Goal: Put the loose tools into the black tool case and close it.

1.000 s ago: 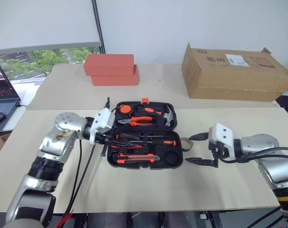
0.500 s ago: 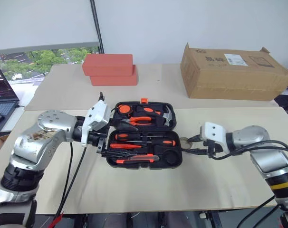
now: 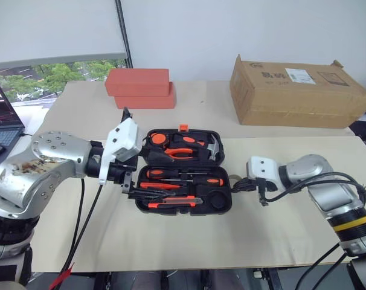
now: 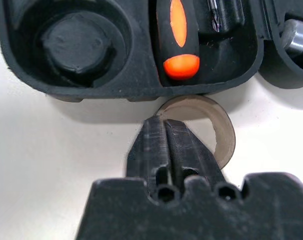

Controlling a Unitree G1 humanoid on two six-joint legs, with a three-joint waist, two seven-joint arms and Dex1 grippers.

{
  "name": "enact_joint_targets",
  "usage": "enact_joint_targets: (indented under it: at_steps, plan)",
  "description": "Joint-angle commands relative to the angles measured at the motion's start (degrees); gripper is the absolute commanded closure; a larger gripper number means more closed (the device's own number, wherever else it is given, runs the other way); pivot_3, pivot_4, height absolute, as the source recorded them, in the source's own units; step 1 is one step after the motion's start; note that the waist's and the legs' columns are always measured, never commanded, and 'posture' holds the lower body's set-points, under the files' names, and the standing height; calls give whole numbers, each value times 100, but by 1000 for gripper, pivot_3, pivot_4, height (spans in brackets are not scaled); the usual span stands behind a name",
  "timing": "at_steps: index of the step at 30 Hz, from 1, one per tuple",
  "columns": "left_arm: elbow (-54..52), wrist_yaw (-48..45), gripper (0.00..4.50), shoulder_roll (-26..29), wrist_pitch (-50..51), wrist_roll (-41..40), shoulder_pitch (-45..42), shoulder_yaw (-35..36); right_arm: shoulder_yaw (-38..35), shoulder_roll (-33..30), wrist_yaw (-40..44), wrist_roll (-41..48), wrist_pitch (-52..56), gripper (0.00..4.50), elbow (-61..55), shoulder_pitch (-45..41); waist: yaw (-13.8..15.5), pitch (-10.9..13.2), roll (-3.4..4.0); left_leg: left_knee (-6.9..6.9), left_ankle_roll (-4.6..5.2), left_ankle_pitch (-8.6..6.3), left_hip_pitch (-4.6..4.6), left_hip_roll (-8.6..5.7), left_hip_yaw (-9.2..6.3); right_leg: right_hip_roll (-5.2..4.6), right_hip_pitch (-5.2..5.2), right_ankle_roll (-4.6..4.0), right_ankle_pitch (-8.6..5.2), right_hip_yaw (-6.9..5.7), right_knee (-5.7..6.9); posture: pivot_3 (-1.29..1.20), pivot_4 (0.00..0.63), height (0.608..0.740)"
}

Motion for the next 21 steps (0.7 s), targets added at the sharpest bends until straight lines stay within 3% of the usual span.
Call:
enact_joint_targets:
  at_steps: [1,11,17,21]
  plan:
    - [-166,72,0,49,-6,-136,3,189,-56,-73,87,-75,-116,2721,-17,-170,1,0,0,0,0,0,0,0,0,0,0,0,0,0,0,0,150,711]
    - [-249,34,0,87,10,-231,-70,88,242,42,161,-464,-216,2721,533,-324,9,0,0,0,-1,1,1,-1,0,-1,1,-1,0,0,0,0,150,711]
    - [-242,-7,0,117,-5,-226,-86,69,185,89,160,-478,-301,4360,598,-383,-20,0,0,0,-5,3,6,-1,3,1,2,0,0,4,3,0,150,711]
    - [-233,-60,0,137,-40,-194,-54,51,22,-107,249,-383,-198,4445,343,-349,-18,0,0,0,-6,3,4,-2,3,-1,2,0,0,3,2,0,150,711]
